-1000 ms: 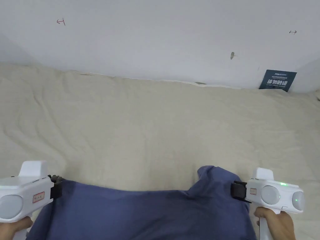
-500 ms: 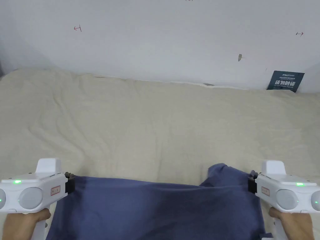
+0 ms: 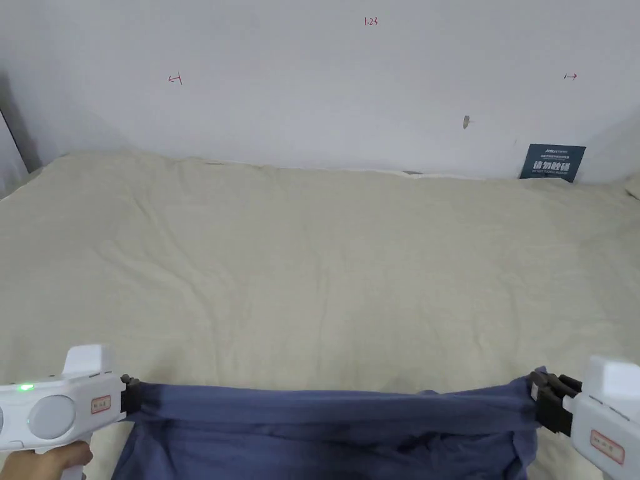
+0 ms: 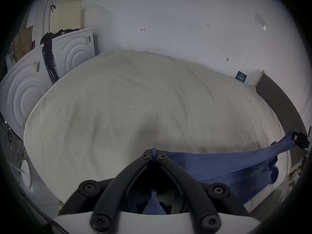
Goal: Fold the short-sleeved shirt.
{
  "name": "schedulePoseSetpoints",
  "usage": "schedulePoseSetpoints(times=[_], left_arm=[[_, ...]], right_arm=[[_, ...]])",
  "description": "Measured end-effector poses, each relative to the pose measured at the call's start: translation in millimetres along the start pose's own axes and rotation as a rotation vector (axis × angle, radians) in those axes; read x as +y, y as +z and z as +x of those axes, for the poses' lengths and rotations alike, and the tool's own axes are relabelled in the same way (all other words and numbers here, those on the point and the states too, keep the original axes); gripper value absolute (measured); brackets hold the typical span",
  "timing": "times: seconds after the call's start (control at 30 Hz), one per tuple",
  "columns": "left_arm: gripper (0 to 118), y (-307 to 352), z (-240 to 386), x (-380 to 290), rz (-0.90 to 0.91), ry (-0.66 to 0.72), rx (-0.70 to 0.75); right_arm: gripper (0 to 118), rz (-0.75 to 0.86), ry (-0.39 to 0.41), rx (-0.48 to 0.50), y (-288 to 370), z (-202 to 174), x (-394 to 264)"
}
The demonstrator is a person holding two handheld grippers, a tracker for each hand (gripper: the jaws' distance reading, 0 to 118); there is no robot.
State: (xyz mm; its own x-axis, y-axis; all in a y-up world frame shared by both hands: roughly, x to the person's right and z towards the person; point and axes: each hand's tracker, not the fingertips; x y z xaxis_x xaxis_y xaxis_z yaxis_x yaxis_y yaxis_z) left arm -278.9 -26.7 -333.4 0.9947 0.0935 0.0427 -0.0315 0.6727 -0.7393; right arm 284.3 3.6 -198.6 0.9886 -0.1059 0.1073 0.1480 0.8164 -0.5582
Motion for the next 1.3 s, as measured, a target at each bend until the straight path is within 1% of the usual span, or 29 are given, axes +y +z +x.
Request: schedulePoseSetpoints(times=[0.2,0.27,0.3,0.4,0.43,0.47,0.53,0.63,0.67,0.7,0.73,0.77,0.8,0.83,0.87,0.93,0.97,1.03,1.2,1.27,1.3], left_arm=[[3,-8,-10,-57,-0.09,0.015,0.032],[3,-15,-17,-73,-0.112,0.027,0.044],[3,-16,-19,-80,-0.122,0.032,0.045],[3,-16,-20,-95,-0.144,0.031,0.054],[3,-18,-20,-98,-0.148,0.029,0.054],[3,-19,-21,-98,-0.153,0.033,0.054],[3,-17,-19,-100,-0.149,0.043,0.059],[4,-14,-12,-98,-0.151,-0.001,0.073],[14,-12,-11,-97,-0.15,-0.009,0.075],[31,-9,-10,-94,-0.144,-0.017,0.083],[58,-4,-8,-90,-0.129,-0.022,0.089],[92,2,-7,-87,-0.112,-0.021,0.083],[110,9,-5,-81,-0.075,-0.014,0.058],[117,19,-3,-73,-0.022,0.003,0.035],[116,32,2,-64,0.035,0.011,0.016],[115,53,11,-46,0.117,0.015,-0.015],[115,63,17,-38,0.161,0.01,-0.021],[115,86,30,-22,0.282,-0.01,-0.036],[115,128,60,0,0.535,-0.015,-0.045],[113,138,71,3,0.616,-0.033,-0.031],[109,141,76,3,0.647,-0.045,-0.025]], right_arm=[[4,-0.106,-0.075,-0.02,-1,18,-70],[4,-0.146,-0.081,-0.045,-6,23,-89],[4,-0.167,-0.089,-0.055,-2,8,-99],[4,-0.219,-0.119,-0.079,-12,14,-124],[4,-0.242,-0.129,-0.096,-11,6,-131],[4,-0.253,-0.133,-0.098,-13,6,-135],[4,-0.268,-0.122,-0.11,-15,3,-139],[5,-0.258,-0.117,-0.111,-6,-4,-135],[10,-0.25,-0.12,-0.119,-3,-5,-130],[19,-0.238,-0.121,-0.118,3,-9,-121],[33,-0.209,-0.117,-0.132,9,-12,-112],[61,-0.169,-0.107,-0.138,13,-15,-103],[82,-0.133,-0.095,-0.14,18,-18,-93],[100,-0.09,-0.083,-0.142,27,-26,-77],[111,-0.038,-0.073,-0.14,35,-32,-65],[110,0.063,-0.052,-0.125,50,-44,-41],[110,0.097,-0.039,-0.12,50,-42,-32],[110,0.189,-0.015,-0.118,64,-55,-11],[110,0.368,0.06,-0.119,83,-85,21],[107,0.407,0.09,-0.121,86,-95,27],[102,0.424,0.105,-0.125,88,-100,30]])
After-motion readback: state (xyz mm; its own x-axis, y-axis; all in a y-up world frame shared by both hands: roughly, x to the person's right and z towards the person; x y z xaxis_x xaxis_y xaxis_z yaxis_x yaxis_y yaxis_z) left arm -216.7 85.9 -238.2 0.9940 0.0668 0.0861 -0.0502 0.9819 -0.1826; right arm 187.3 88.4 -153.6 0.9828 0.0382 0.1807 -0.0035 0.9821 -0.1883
